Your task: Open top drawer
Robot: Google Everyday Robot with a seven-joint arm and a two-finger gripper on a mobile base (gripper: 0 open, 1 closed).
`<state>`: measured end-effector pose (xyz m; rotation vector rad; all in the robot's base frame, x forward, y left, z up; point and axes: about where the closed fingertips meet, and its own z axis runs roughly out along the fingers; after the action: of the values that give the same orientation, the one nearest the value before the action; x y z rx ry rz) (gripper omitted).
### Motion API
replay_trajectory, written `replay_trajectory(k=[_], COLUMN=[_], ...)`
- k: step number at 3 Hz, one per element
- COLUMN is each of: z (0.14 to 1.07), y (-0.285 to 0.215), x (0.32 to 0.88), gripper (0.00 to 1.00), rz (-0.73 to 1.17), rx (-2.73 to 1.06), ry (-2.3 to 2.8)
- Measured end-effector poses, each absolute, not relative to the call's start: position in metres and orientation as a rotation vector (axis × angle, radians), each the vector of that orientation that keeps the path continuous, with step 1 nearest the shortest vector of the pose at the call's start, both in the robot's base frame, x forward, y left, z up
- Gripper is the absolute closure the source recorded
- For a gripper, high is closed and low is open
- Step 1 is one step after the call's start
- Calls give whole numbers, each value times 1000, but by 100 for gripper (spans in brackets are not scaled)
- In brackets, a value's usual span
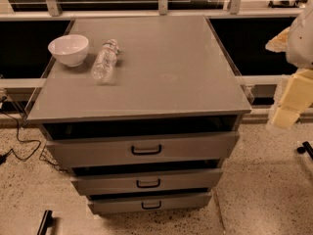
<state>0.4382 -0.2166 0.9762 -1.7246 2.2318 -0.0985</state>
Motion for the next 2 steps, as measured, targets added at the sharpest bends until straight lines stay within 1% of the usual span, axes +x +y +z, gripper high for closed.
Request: replay_trajectory(k=[2], z=[949], y=[-220], x=[442], gripper=[0], rz=[-93], rx=[-1706], ry=[2260])
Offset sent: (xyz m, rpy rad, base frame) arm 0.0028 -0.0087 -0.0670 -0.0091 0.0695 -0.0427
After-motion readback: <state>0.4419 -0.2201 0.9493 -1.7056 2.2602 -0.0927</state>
